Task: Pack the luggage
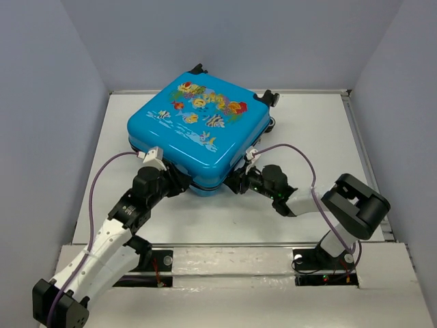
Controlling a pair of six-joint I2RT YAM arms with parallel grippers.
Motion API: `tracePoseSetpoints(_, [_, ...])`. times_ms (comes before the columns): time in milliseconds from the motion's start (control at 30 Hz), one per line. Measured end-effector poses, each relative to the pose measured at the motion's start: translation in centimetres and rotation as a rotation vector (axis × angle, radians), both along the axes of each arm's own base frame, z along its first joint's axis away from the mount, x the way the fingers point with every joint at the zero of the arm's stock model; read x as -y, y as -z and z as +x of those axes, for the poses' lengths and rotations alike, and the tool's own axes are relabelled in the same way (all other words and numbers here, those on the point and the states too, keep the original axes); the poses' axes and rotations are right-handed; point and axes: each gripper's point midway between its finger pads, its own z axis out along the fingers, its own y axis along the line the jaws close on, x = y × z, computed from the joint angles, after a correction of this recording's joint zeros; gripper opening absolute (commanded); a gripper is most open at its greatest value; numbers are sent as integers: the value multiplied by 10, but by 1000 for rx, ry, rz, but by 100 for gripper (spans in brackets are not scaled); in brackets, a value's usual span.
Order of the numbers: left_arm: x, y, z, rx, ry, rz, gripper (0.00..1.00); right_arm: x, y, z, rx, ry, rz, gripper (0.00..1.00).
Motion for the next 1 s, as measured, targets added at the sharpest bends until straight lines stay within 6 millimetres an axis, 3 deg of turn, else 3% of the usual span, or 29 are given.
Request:
tracePoseSetpoints(100, [1, 0, 1, 1, -2, 2, 49, -2, -1, 1, 17, 2, 36, 8])
tracePoseSetpoints(300, [8, 4, 4, -2, -6, 7, 49, -1, -1, -2, 2, 22, 100, 7])
tracePoseSetpoints(500, [44, -2, 9, -17, 75, 20, 49, 36, -17, -15, -41, 127, 46, 7])
tracePoseSetpoints(600, [71, -5, 14, -45, 136, 40, 49, 56, -17, -17, -66, 217, -21, 7])
tracePoseSetpoints(667, [95, -9, 13, -62, 199, 57, 49, 58, -12, -29, -84, 240, -69, 7])
tracePoseSetpoints(767, [128, -17, 12, -65, 267, 73, 49, 24, -15, -69, -97, 135, -107, 7])
tracePoseSetpoints(867, [160, -18, -2, -85, 353, 78, 48, 12, -17, -71, -109, 171, -126, 7])
tracePoseSetpoints(933, [163, -14, -4, -97, 362, 101, 49, 8, -10, -71, -129, 212, -133, 7])
tracePoseSetpoints(1000, [160, -13, -3, -105, 355, 107, 57, 5, -10, -69, -145, 260, -108, 7])
